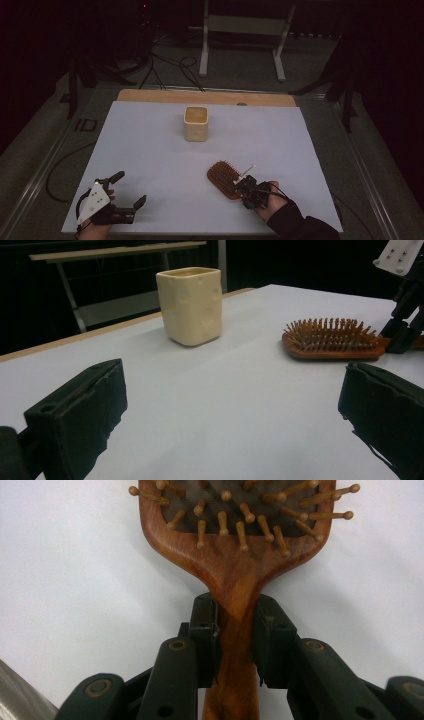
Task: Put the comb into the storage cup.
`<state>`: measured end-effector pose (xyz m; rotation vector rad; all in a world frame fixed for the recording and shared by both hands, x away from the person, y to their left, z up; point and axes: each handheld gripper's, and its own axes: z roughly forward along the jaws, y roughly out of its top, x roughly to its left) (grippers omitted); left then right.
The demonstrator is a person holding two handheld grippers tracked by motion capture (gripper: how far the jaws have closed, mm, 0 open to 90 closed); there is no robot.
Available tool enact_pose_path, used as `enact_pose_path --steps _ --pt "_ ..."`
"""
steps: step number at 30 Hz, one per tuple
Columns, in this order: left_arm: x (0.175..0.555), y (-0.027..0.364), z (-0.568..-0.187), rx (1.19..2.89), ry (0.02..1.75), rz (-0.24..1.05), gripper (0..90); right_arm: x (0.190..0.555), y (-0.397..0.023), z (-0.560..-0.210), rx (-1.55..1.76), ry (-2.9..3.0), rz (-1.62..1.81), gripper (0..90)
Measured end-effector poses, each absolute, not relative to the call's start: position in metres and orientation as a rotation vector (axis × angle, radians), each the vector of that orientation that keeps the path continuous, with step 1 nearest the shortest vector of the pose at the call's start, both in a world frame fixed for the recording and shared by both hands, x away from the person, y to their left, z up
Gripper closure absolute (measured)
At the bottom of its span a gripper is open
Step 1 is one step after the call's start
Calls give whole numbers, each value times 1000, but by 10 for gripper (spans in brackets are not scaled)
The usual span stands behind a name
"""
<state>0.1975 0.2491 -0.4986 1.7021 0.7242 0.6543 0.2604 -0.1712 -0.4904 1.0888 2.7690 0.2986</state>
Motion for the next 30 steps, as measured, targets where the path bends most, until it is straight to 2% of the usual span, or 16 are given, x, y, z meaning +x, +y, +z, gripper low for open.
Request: enact_pose_path --steps 9,30 --pt "198 249 -499 1703 729 654 0 260 -177 -486 1102 2729 385 732" --pt "198 249 -499 1703 731 650 0 267 -178 -448 1021 2638 632 732"
